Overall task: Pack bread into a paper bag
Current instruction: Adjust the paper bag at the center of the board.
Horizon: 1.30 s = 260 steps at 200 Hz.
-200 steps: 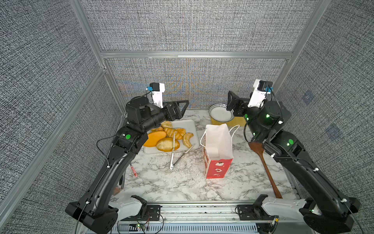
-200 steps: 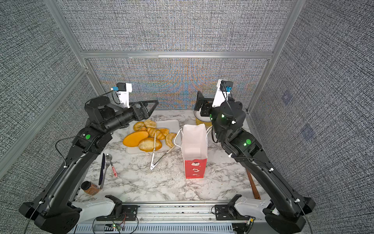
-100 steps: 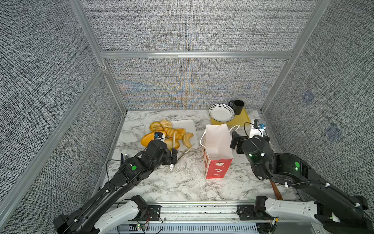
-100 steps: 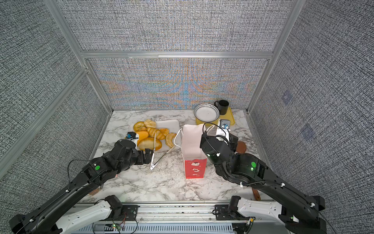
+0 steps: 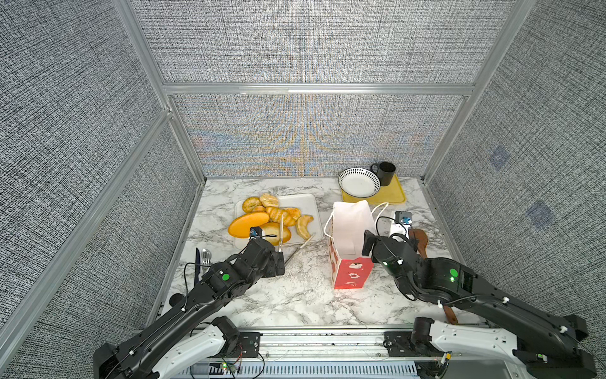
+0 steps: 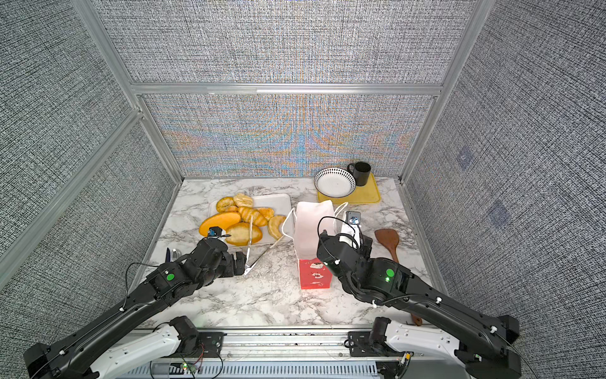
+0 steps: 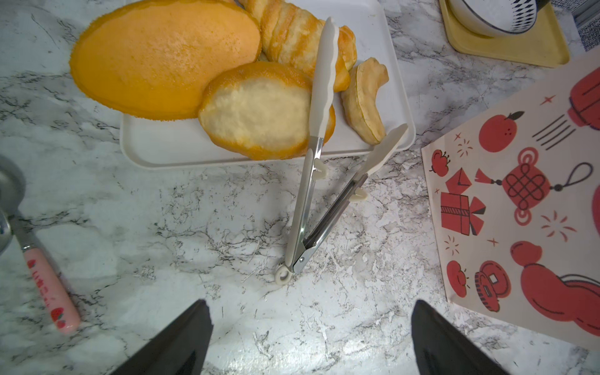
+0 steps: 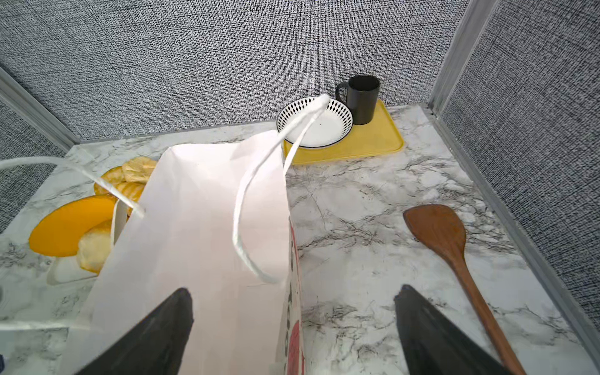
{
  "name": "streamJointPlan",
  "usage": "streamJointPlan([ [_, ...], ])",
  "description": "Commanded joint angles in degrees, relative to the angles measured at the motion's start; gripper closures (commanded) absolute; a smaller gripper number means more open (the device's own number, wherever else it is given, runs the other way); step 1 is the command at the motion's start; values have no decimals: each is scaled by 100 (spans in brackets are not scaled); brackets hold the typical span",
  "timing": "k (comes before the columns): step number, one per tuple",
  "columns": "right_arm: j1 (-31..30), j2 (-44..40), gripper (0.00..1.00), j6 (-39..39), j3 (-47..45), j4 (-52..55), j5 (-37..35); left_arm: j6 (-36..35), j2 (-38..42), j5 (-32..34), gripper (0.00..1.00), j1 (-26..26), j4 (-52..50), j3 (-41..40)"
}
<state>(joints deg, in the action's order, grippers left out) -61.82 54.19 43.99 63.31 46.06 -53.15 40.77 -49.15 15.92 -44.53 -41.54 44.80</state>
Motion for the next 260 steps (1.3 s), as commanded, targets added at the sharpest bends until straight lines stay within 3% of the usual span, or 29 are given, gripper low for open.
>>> streamJointPlan([
  [1,59,-54,2,145,-158,-259,76,95,178,112,2,-7,68,-54],
  [23,143,-51,5,286,-428,-324,240,141,306,174,1,-3,6,-76],
  [57,265,-55,21,252,-601,-508,477,190,362,182,1,-3,-3,-137],
  [98,603,55,32,25,-519,-664,920,273,427,148,1,-4,25,-182],
  [172,1009,109,44,-120,-723,-949,1441,352,660,157,1,-3,-82,-200],
  [205,1085,100,65,-230,-647,-925,1518,387,680,178,2,-3,-74,-237],
  [223,1085,107,77,-364,-503,-915,1537,404,518,243,3,-3,-91,-201],
  [260,1085,156,81,-555,-341,-870,1447,572,-830,341,5,-12,-527,211],
])
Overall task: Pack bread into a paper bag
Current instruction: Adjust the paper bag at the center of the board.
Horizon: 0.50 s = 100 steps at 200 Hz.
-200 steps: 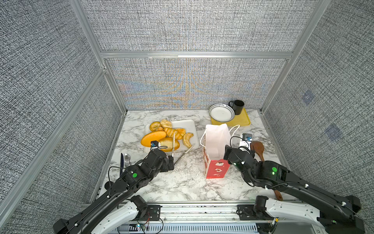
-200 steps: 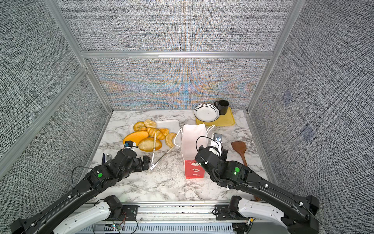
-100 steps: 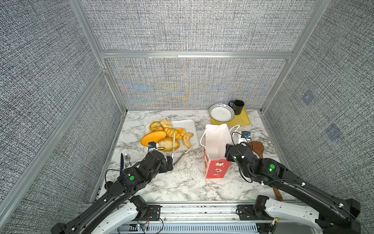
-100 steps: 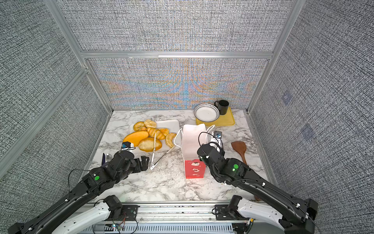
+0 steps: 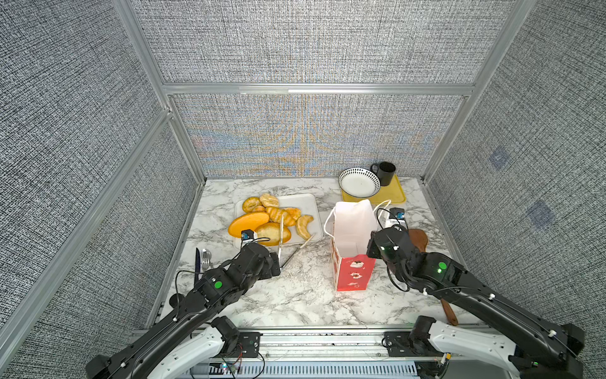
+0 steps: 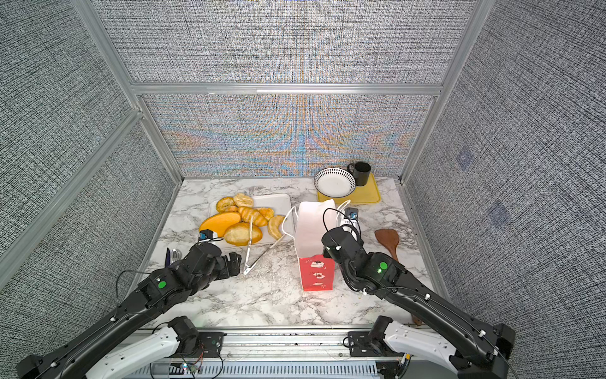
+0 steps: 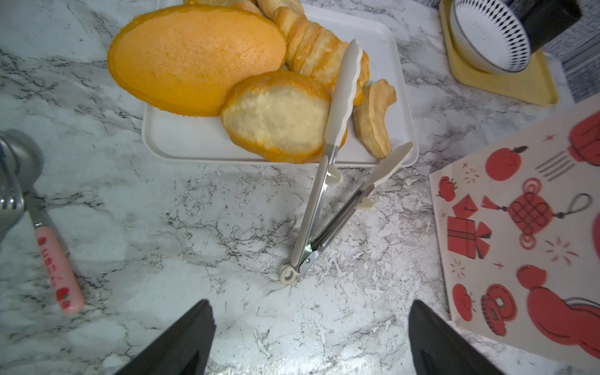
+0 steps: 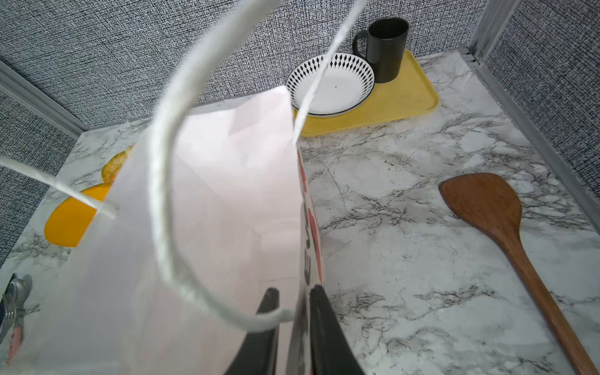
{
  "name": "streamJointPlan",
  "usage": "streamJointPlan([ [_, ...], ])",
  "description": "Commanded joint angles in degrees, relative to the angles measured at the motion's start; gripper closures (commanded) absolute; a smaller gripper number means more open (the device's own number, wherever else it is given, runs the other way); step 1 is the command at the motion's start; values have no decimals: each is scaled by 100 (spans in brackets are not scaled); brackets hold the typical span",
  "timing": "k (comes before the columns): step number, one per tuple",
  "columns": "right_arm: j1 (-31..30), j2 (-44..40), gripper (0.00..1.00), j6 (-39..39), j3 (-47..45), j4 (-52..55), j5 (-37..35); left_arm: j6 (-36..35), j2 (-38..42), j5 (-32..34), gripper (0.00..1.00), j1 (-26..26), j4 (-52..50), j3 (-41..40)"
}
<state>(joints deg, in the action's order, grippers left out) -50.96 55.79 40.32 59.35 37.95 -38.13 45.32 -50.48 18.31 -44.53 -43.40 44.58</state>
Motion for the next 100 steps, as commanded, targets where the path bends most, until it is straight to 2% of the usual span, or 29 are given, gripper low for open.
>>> streamJointPlan([
  [1,-2,-10,81,-193,48,-64,-54,117,-742,90,5,-12,-356,247],
  [16,3,-86,81,-242,-88,-166,-59,78,-1356,24,5,-136,-476,372],
  [37,12,-220,81,-285,-376,-352,-42,-101,-1965,254,4,-600,-543,536],
  [57,26,-354,82,-341,-609,-568,62,-306,-2601,1093,2,-1264,-762,869],
  [74,51,-415,83,-376,-702,-682,138,-189,-3244,1918,0,-1725,-1025,1162],
  [100,60,-470,84,-427,-772,-776,266,-41,-4274,2658,0,-2087,-947,1376],
])
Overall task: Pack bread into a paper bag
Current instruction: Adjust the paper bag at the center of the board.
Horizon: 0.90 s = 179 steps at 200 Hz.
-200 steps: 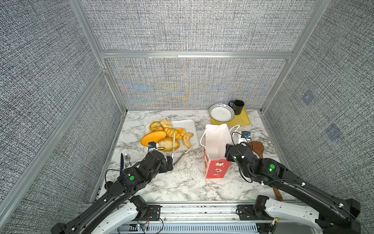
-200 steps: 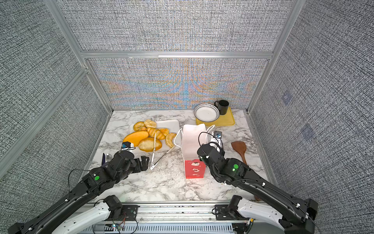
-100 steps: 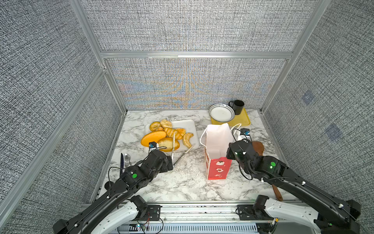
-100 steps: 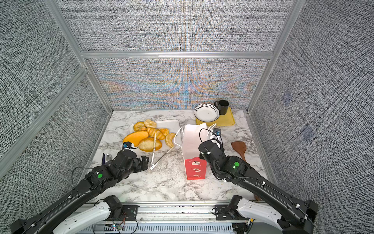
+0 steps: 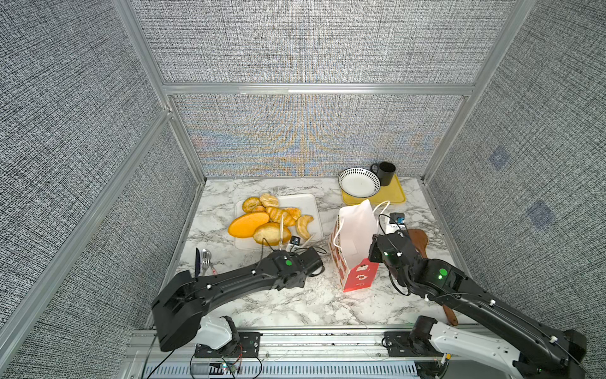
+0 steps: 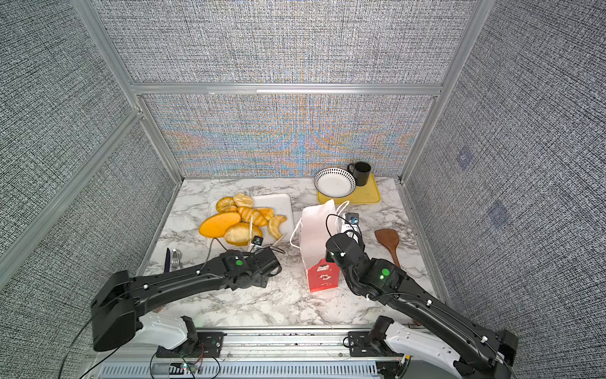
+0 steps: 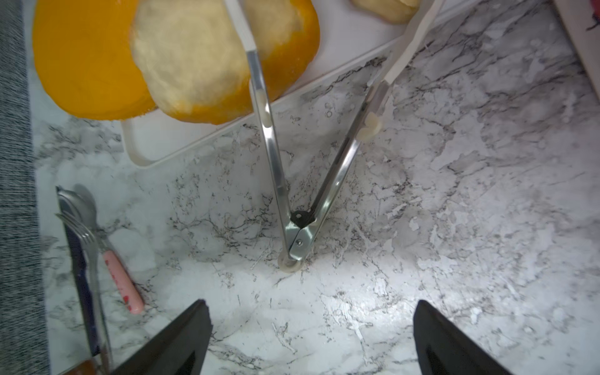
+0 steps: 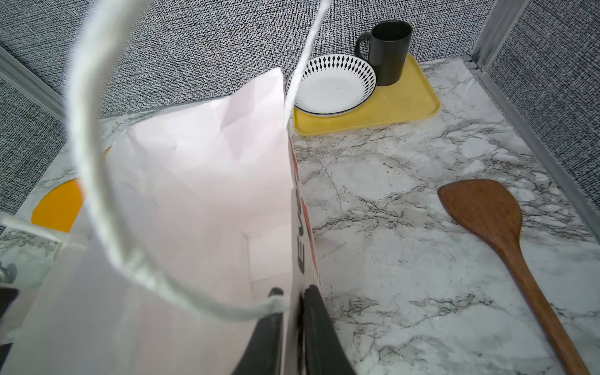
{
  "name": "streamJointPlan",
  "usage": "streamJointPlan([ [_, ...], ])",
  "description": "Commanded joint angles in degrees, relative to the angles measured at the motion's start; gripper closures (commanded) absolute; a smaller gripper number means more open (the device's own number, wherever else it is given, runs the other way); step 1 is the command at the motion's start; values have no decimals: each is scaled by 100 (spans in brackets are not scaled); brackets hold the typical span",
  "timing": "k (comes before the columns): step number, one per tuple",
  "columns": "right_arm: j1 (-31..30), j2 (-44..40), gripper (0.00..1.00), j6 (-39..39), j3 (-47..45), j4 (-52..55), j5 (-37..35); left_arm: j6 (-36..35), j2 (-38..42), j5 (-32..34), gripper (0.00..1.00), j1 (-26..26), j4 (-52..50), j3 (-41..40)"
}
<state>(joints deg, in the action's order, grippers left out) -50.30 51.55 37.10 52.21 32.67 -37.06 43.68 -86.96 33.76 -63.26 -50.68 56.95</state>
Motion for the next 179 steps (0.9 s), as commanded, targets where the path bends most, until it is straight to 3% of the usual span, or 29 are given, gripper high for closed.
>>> streamJointPlan([
  [1,-6,-52,84,-106,-64,-249,166,136,-658,1132,0,-218,-217,149],
  [20,-5,-117,84,-134,-127,-319,240,298,-1035,1282,0,-255,352,3],
  [76,2,-287,87,-155,-254,-382,392,404,-809,1797,1,-332,2906,-1388],
  [179,-4,-288,89,86,-510,-688,812,175,-259,2326,8,-52,4023,-2382],
])
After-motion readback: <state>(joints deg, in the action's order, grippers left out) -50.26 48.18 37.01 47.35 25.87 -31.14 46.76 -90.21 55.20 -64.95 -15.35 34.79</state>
